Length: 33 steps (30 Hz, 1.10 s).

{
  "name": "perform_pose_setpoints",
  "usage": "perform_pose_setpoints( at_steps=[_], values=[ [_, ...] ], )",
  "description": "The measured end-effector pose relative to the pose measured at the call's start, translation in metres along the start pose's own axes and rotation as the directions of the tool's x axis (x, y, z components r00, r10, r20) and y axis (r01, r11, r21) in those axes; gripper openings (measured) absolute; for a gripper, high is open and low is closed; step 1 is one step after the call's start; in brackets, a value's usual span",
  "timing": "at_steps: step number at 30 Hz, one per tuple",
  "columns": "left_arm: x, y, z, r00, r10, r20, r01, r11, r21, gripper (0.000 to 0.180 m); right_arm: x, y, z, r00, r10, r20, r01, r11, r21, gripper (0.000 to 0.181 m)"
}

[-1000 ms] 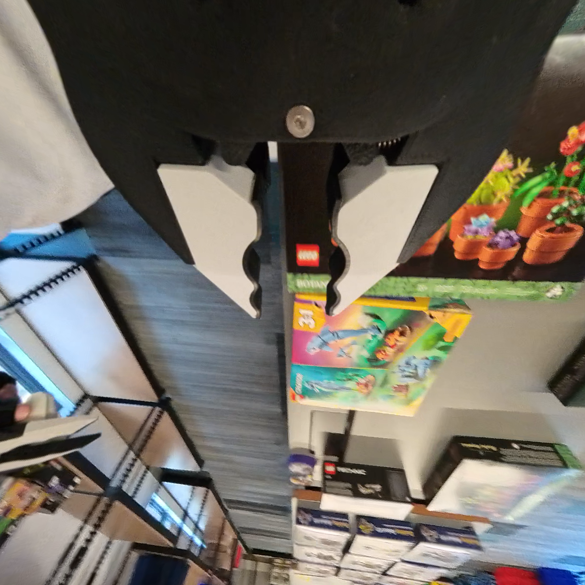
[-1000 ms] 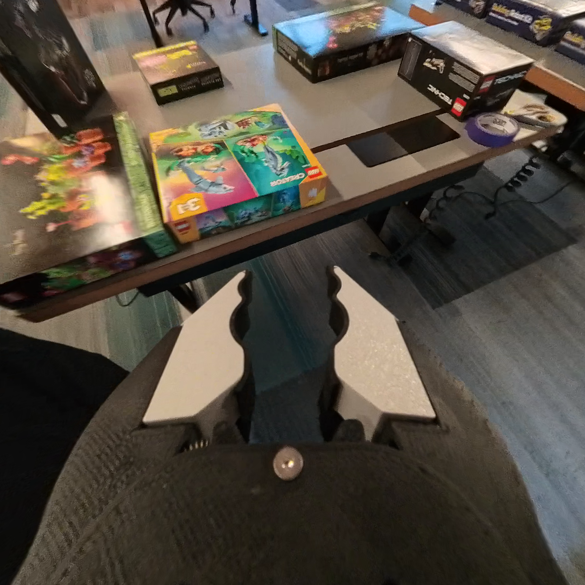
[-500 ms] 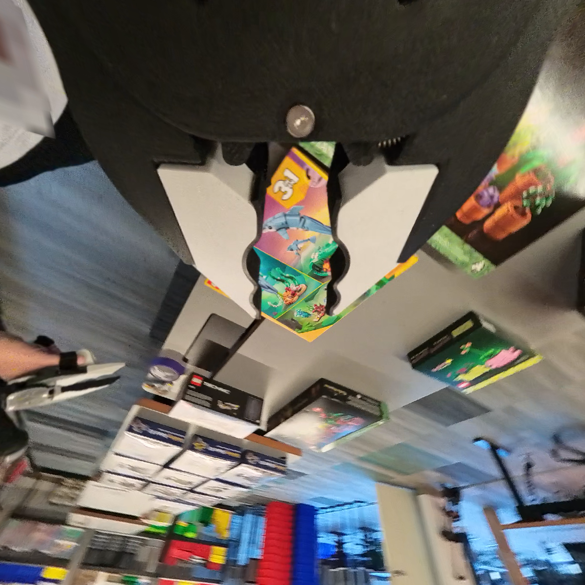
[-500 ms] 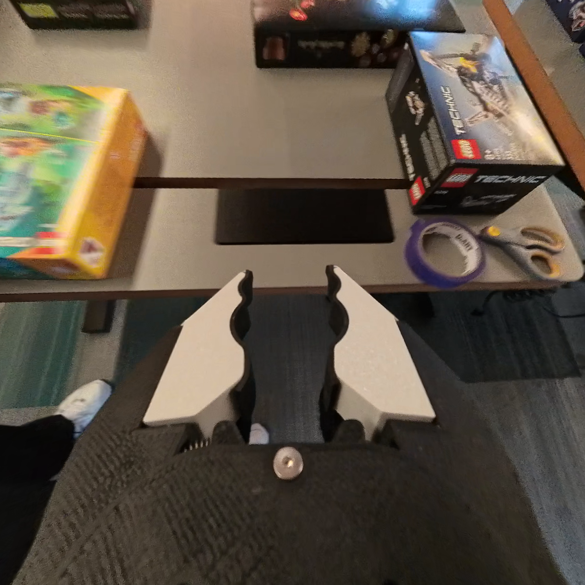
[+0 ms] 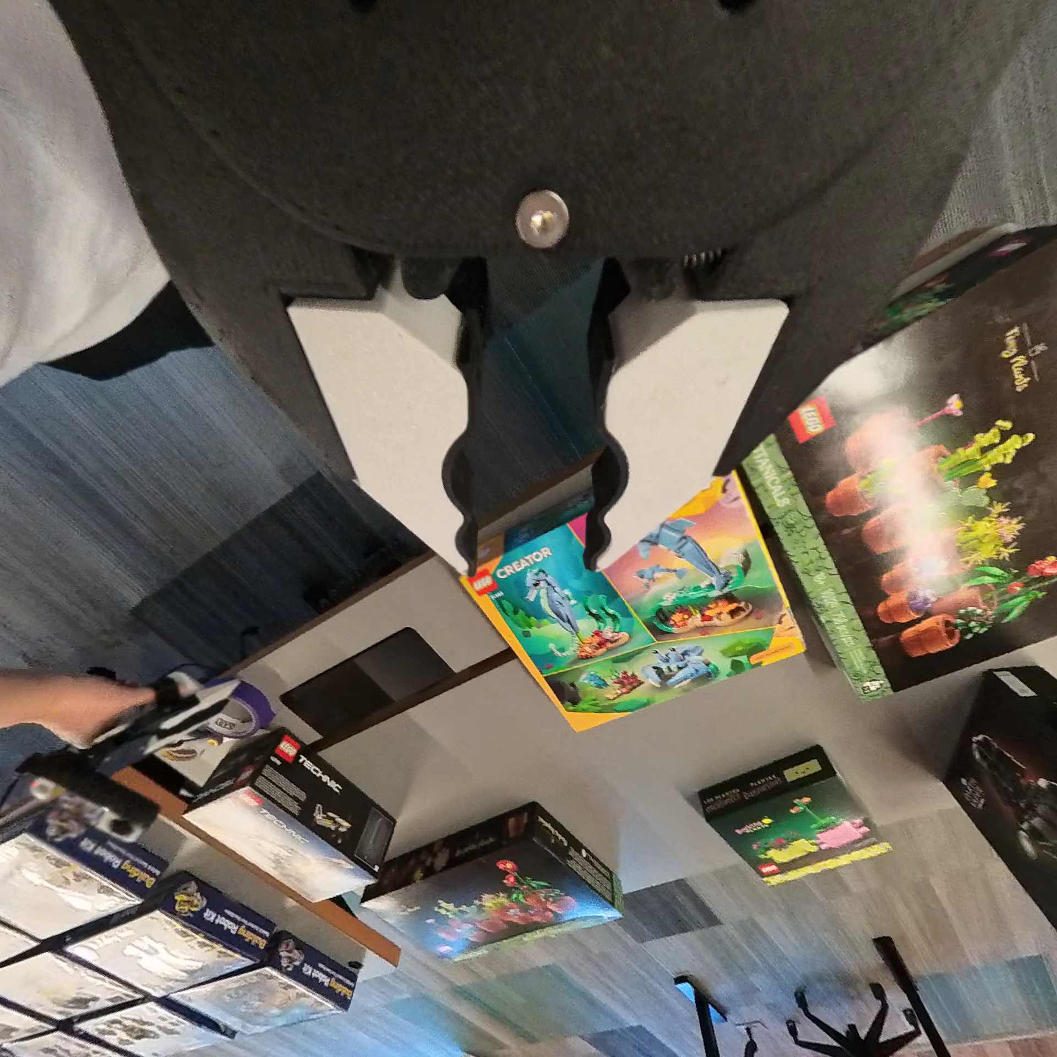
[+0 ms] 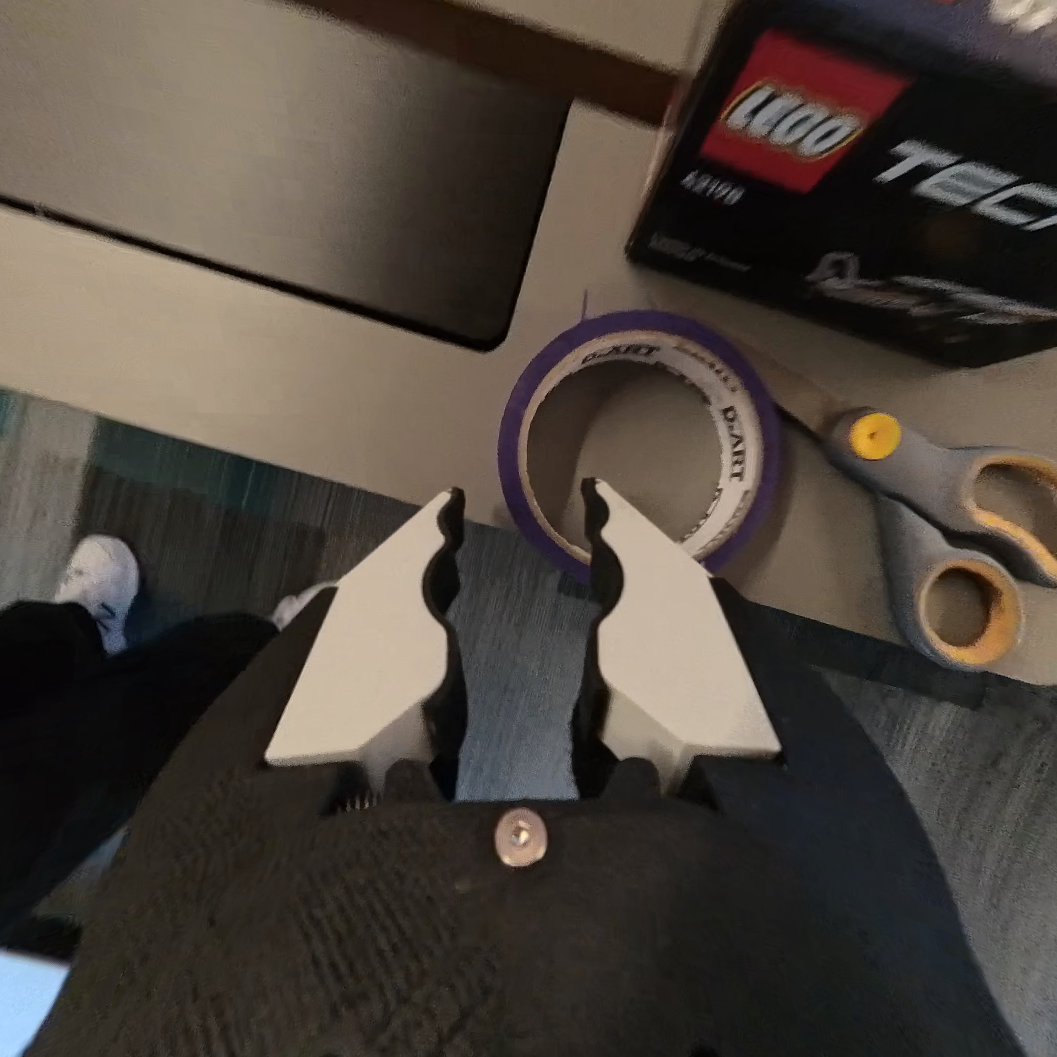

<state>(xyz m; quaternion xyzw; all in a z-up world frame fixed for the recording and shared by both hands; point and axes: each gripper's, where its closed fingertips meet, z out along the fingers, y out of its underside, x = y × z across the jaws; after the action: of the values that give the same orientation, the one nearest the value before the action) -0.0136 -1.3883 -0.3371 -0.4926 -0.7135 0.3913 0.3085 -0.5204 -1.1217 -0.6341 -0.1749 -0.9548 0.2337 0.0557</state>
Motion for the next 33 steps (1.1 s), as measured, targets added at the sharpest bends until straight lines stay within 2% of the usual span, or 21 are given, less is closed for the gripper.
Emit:
perform_pose_setpoints(
  at_steps=[2,4,7,9,12,15,18,20,21,22,24,26,27,30,33],
  values=[
    [0.012,0.003,-0.001,1.000,-0.009,0.000,0.009,1.000,-0.004,0.036,-0.003,0.011,0.007,0.999,-0.039,0.005,0.039,0.997,-0.070,0.028],
    [0.021,0.006,-0.005,1.000,-0.017,-0.004,0.017,1.000,0.007,0.036,0.001,0.010,0.008,0.997,-0.063,-0.038,0.060,0.995,-0.082,0.015],
    [0.029,0.017,-0.017,0.999,-0.024,-0.023,0.024,1.000,0.009,0.034,-0.018,0.010,0.007,0.999,-0.020,0.039,0.025,0.991,-0.132,0.009],
    [0.027,0.026,-0.031,0.999,-0.036,-0.037,0.037,0.999,0.020,0.033,-0.045,0.003,0.000,0.996,0.008,0.086,0.002,0.993,-0.115,0.008],
    [0.010,0.042,-0.058,0.996,-0.078,-0.040,0.080,0.995,0.063,0.033,-0.116,-0.035,-0.027,0.978,0.032,0.205,-0.042,0.998,0.044,0.008],
    [-0.024,0.056,-0.096,0.994,-0.103,-0.042,0.108,0.988,0.115,0.034,-0.237,-0.104,-0.091,0.911,-0.037,0.410,-0.102,0.944,0.312,0.008],
    [-0.067,0.060,-0.150,0.994,-0.070,-0.086,0.085,0.979,0.186,0.035,-0.387,-0.170,-0.181,0.812,-0.238,0.533,-0.115,0.830,0.546,0.008],
    [-0.096,0.057,-0.190,0.989,0.001,-0.147,0.033,0.972,0.233,0.034,-0.492,-0.200,-0.235,0.743,-0.409,0.530,-0.074,0.736,0.672,0.008],
    [-0.108,0.054,-0.210,0.979,0.037,-0.201,0.013,0.970,0.243,0.028,-0.543,-0.212,-0.255,0.711,-0.476,0.518,-0.058,0.694,0.717,0.008],
    [-0.116,0.049,-0.230,0.959,0.065,-0.276,0.004,0.970,0.243,0.026,-0.591,-0.223,-0.273,0.683,-0.525,0.508,-0.049,0.660,0.750,0.008],
    [-0.138,0.030,-0.267,0.929,0.105,-0.356,-0.028,0.976,0.215,0.034,-0.682,-0.240,-0.303,0.598,-0.635,0.488,-0.025,0.594,0.804,0.008],
    [-0.174,0.007,-0.295,0.933,0.206,-0.294,-0.149,0.967,0.208,0.053,-0.760,-0.250,-0.325,0.492,-0.749,0.444,0.047,0.532,0.845,0.008],
    [-0.191,-0.005,-0.306,0.926,0.274,-0.260,-0.221,0.951,0.216,0.055,-0.792,-0.254,-0.335,0.438,-0.792,0.426,0.080,0.506,0.859,0.008],
    [-0.230,-0.028,-0.324,0.857,0.448,-0.254,-0.405,0.891,0.204,0.049,-0.867,-0.266,-0.364,0.300,-0.868,0.397,0.098,0.442,0.892,0.008],
    [-0.268,-0.032,-0.324,0.793,0.541,-0.279,-0.522,0.840,0.146,0.045,-0.916,-0.278,-0.373,0.210,-0.909,0.359,0.142,0.392,0.909,0.008]
  ],
)
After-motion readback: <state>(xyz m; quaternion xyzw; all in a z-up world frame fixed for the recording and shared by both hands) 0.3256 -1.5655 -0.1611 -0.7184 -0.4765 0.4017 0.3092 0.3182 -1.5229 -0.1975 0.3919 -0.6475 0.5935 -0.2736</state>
